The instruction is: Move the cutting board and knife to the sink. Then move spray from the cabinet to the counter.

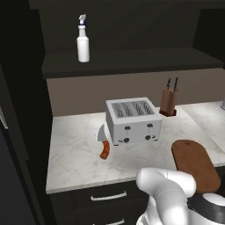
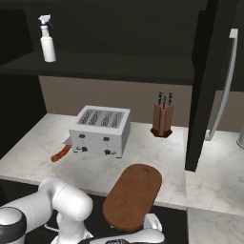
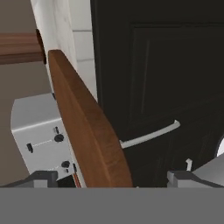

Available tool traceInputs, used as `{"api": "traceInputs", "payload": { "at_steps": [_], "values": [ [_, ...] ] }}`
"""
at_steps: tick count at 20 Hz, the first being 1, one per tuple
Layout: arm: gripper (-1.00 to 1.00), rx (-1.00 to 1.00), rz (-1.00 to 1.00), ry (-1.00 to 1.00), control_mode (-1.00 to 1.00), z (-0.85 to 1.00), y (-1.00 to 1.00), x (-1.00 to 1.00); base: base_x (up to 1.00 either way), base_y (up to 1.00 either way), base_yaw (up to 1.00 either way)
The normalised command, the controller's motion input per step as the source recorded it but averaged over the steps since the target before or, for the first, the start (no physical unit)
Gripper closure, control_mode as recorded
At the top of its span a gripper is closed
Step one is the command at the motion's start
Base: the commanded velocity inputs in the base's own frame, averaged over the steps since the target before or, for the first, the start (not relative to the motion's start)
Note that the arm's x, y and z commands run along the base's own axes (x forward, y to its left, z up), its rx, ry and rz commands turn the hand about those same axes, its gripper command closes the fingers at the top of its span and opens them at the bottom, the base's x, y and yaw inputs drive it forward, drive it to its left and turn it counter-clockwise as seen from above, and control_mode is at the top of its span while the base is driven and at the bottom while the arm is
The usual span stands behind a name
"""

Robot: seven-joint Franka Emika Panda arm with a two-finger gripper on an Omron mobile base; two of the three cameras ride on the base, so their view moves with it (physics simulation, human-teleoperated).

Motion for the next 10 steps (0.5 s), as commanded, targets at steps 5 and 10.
{"api": "traceInputs", "payload": {
  "at_steps": [5,10],
  "values": [
    [-1.00,0.00,0.00,-0.01,-1.00,0.00,0.00,0.00,0.00,0.00,0.00],
    [-1.00,0.00,0.00,-0.02,-1.00,0.00,0.00,0.00,0.00,0.00,0.00]
  ]
}}
